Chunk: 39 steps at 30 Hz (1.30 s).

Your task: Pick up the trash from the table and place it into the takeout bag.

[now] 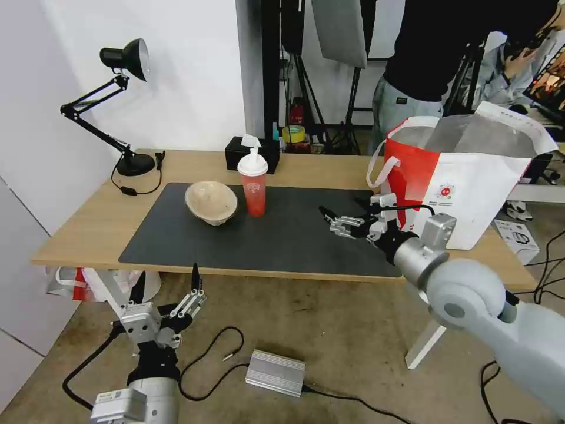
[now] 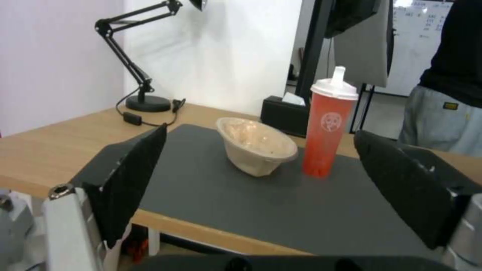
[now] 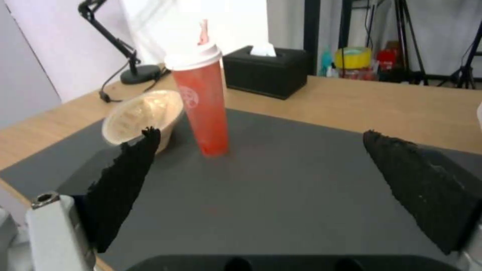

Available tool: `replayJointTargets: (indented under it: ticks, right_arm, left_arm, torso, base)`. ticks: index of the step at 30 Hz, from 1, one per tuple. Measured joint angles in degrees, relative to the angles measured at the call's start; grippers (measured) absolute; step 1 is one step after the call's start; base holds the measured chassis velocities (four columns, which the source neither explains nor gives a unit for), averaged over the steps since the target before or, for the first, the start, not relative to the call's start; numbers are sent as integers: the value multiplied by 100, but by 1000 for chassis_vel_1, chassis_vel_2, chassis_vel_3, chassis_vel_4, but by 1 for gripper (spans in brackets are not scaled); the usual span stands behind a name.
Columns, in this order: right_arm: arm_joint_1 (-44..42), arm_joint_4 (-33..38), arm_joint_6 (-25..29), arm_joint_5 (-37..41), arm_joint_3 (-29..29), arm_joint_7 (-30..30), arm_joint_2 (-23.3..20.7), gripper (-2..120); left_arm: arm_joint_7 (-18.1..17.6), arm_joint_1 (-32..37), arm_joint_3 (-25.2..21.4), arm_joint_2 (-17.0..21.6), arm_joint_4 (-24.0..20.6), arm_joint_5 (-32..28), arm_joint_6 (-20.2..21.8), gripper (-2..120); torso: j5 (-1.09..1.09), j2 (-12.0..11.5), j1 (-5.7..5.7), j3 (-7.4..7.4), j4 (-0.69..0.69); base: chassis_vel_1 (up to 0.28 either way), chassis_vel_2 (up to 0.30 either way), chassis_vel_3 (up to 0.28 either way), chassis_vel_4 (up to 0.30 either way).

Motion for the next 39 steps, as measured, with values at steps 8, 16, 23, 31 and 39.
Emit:
replayJointTargets:
  ticks: [8,16,23,31,39]
  right_arm:
    - [646,-410,-364,232,-392,-42,117,100]
    - [1242,-694,-452,277,-792,-107,162,100]
    - [1579,-842,-500,276,-1066,-160,183,100]
    - [1873,-984,-683,331,-1252,-230,225,100]
    - [2128,-1156,-897,359,-1442,-452,349,100]
  left_arm:
    - [2,-3,1,3,-2,4,2,100]
    - [3,12,-26,-2,-11,2,3,100]
    - [2,-13,-18,-22,4,-3,2,100]
    - [2,-50,-6,-3,22,-15,-1,100]
    - [15,-81,2,23,53,-26,-9,100]
  torso:
    - [0,0,0,0,0]
    - [-1,0,0,0,0]
    - [0,0,0,0,0]
    - [0,1,0,0,0]
    - [-1,1,0,0,0]
  base:
    - [0,0,0,0]
    - [0,0,0,0]
    - [0,0,0,0]
    - [0,0,0,0]
    - [0,0,0,0]
